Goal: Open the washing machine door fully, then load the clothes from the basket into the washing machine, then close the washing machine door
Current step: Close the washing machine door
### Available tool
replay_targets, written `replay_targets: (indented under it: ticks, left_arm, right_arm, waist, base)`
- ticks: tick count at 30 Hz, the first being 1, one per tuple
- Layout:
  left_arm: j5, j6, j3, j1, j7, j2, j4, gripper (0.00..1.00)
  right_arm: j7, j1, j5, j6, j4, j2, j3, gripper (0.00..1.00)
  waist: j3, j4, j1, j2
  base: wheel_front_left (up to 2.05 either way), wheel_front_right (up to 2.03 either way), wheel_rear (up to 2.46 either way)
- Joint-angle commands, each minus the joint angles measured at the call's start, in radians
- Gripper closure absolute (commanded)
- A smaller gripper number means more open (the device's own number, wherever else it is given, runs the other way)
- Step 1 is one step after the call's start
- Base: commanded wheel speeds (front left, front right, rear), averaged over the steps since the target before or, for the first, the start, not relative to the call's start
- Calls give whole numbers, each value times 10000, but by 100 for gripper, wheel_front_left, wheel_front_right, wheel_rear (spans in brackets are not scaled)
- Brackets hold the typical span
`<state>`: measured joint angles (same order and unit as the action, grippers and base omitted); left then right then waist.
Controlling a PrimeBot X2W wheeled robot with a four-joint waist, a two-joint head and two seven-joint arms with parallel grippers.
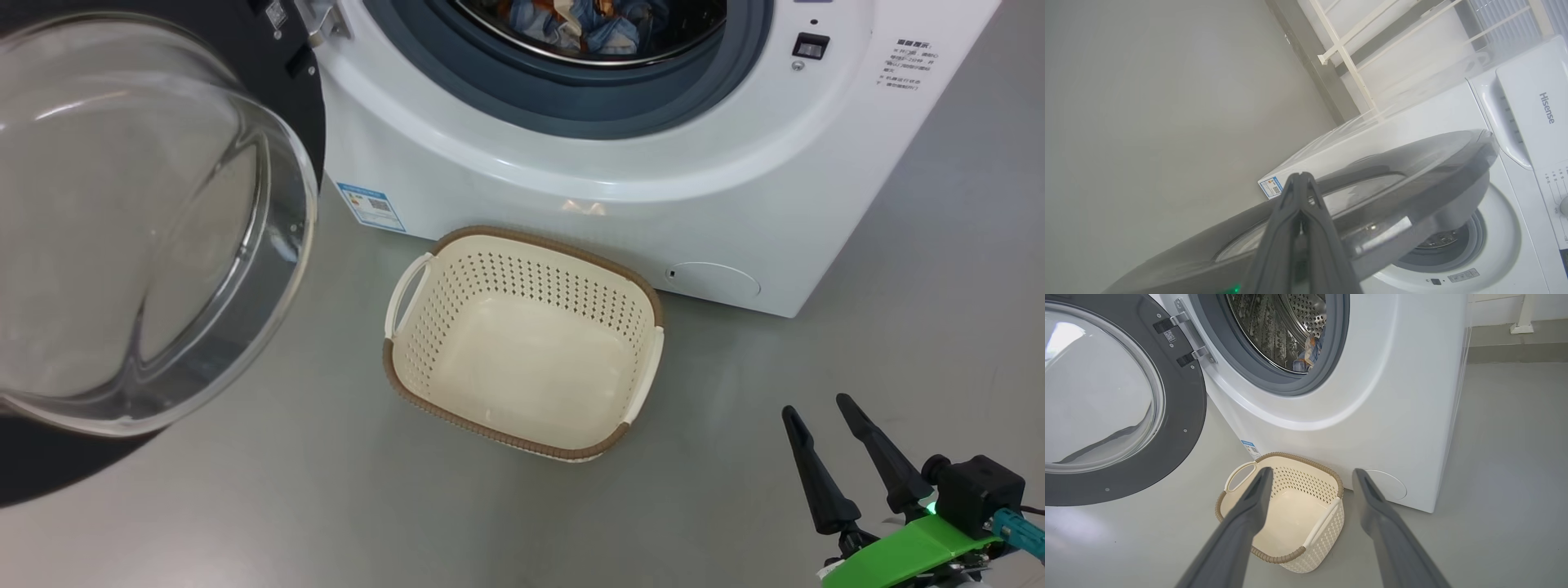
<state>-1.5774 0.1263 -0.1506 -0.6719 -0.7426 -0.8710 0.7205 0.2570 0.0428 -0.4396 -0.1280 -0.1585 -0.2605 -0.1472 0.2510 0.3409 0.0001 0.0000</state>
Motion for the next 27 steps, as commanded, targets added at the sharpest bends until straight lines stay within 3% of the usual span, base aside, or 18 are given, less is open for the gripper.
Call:
replay_targets:
  ticks: [1,18,27]
  left_arm:
    - [-57,44,-34,160,-371,-388,-442,100]
    - [-478,44,572,985,-2454,-209,-2676,100]
    - [-927,44,666,1410,-3305,205,-4458,100]
  right_arm:
    - [48,2,38,-27,203,-65,-175,0]
    - [48,-247,36,-27,209,12,-28,0]
    - [48,-448,73,-27,227,94,119,0]
  waist:
    - [-42,-5,-1,0]
    - [-625,-34,-1,0]
    - [-924,-299,-1,0]
  base:
    - [0,0,0]
    - [0,0,0]
    - [0,0,0]
